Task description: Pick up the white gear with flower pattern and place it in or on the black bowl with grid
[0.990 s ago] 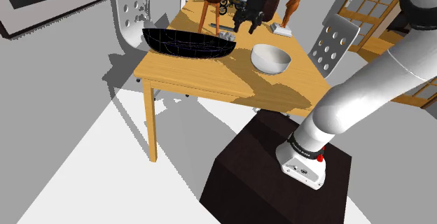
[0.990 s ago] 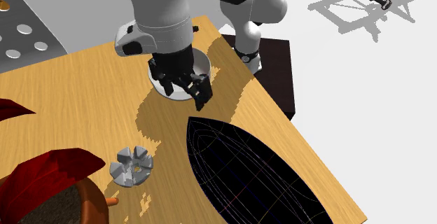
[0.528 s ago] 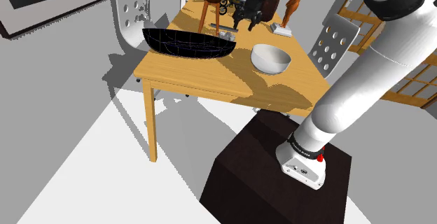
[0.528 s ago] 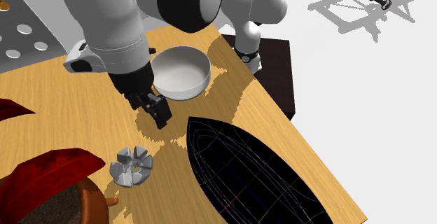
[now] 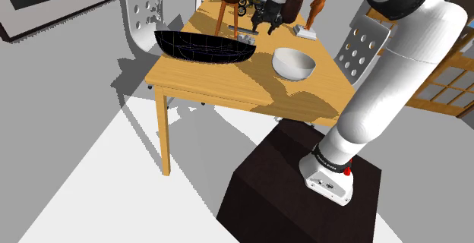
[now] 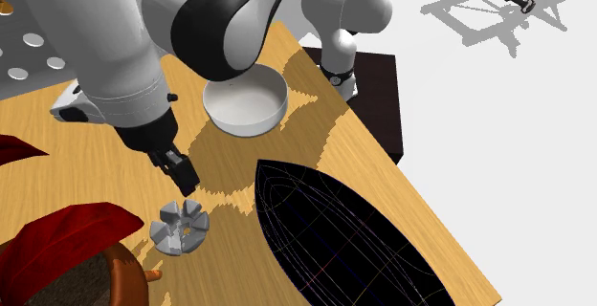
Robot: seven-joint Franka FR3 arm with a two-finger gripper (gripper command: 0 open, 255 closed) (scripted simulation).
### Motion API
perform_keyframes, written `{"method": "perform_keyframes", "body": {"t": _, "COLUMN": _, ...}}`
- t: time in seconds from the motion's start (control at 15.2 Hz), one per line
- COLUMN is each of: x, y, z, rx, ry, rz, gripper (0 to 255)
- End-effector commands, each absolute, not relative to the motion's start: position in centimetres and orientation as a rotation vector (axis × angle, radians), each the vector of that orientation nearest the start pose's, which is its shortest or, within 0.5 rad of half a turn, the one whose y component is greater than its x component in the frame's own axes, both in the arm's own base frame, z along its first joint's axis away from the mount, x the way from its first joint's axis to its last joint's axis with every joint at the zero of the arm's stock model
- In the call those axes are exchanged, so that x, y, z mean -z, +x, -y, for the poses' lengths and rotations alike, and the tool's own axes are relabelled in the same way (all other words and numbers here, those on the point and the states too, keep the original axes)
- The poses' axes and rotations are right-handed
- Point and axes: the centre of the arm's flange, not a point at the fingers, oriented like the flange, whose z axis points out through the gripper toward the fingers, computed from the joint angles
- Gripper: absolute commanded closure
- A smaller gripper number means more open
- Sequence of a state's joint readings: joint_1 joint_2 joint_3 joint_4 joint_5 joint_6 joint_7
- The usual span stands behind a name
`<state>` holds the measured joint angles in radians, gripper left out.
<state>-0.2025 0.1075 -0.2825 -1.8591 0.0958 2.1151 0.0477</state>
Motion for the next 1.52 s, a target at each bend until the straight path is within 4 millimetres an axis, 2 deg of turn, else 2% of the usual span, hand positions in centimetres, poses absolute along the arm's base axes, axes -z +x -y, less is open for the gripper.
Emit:
{"method": "perform_keyframes", "body": {"t": 0.0, "x": -46.6, "y": 54.0, "z": 27.4, "rx": 0.253, "ry": -2.984, "rz": -0.879, "gripper": 0}}
{"method": "perform_keyframes", "body": {"t": 0.2, "x": -45.2, "y": 54.2, "z": 27.4, "rx": 0.253, "ry": -2.984, "rz": -0.879, "gripper": 0}}
{"method": "perform_keyframes", "body": {"t": 0.66, "x": -45.2, "y": 54.2, "z": 27.4, "rx": 0.253, "ry": -2.984, "rz": -0.879, "gripper": 0}}
{"method": "perform_keyframes", "body": {"t": 0.73, "x": -45.2, "y": 54.2, "z": 27.4, "rx": 0.253, "ry": -2.984, "rz": -0.879, "gripper": 255}}
{"method": "perform_keyframes", "body": {"t": 1.32, "x": -45.2, "y": 54.2, "z": 27.4, "rx": 0.253, "ry": -2.984, "rz": -0.879, "gripper": 255}}
{"method": "perform_keyframes", "body": {"t": 1.39, "x": -45.2, "y": 54.2, "z": 27.4, "rx": 0.253, "ry": -2.984, "rz": -0.879, "gripper": 0}}
{"method": "perform_keyframes", "body": {"t": 1.45, "x": -45.9, "y": 56.0, "z": 27.9, "rx": 0.192, "ry": -2.994, "rz": -0.863, "gripper": 0}}
